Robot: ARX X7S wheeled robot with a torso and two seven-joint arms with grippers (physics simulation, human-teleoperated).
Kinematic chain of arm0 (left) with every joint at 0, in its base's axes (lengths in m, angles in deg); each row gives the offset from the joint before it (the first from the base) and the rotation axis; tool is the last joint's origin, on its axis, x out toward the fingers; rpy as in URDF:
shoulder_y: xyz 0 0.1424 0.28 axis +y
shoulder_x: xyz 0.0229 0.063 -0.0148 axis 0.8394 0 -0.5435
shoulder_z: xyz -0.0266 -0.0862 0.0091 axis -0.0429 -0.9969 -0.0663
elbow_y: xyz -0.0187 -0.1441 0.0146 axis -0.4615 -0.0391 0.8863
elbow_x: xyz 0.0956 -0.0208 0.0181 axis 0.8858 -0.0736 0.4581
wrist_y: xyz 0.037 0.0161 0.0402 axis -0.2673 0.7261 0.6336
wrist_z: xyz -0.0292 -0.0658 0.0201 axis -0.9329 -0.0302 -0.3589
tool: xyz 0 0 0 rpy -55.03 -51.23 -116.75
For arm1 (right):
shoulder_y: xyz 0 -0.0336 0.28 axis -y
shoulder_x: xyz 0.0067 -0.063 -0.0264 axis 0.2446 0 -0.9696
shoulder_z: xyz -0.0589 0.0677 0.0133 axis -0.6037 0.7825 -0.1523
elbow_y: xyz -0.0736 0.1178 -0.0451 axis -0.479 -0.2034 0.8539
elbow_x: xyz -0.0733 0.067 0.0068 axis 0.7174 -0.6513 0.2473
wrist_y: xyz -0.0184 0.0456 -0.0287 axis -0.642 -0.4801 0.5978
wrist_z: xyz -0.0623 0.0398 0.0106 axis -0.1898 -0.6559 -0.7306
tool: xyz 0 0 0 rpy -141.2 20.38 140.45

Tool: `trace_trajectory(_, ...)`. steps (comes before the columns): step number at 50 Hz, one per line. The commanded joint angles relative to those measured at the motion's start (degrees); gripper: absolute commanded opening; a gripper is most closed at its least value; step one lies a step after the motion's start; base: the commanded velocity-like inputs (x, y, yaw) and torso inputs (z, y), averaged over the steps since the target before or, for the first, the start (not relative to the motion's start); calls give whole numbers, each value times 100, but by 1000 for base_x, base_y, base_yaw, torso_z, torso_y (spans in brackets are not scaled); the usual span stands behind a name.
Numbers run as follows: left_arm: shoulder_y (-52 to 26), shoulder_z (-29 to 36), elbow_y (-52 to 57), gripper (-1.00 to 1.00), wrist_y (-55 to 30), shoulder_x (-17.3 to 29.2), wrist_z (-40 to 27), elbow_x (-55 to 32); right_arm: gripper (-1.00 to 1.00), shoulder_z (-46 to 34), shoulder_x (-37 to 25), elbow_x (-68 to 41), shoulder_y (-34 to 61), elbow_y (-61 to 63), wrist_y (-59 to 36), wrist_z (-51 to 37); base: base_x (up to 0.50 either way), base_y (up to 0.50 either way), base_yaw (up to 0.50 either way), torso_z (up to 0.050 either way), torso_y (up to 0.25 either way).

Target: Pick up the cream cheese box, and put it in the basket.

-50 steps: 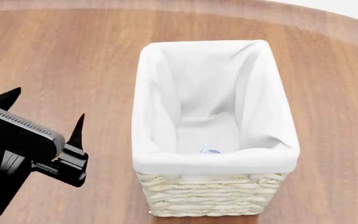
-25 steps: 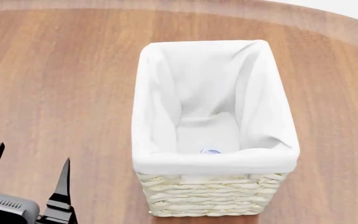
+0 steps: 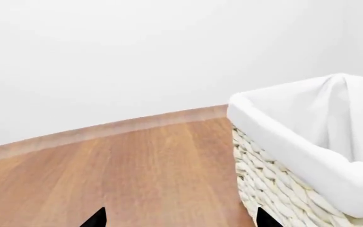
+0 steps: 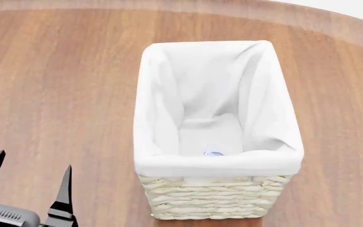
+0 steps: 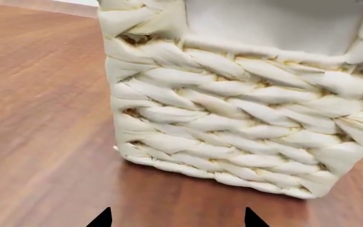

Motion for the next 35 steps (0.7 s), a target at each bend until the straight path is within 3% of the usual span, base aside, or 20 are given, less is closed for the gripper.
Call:
trace_trajectory(1,45,-20,-2,100,44,14,4,27,100,-25,-26,10,-2,79,-42,-31,0,0,0,0,0)
trace_trajectory(11,64,-41,38,100,45,40,-25,55,100,-3,-133,-37,-85,367,-117,-65,0,0,0,0,0)
trace_trajectory(24,118,-58,31,100,73,59,-52,97,100,285,-728,-402,-783,1762,53,-168,0,0,0,0,0)
trace_trajectory(35,241,-57,-89,100,208,37,-9,143,100,705,-962,-930,-897,2002,175,-245,0,0,0,0,0)
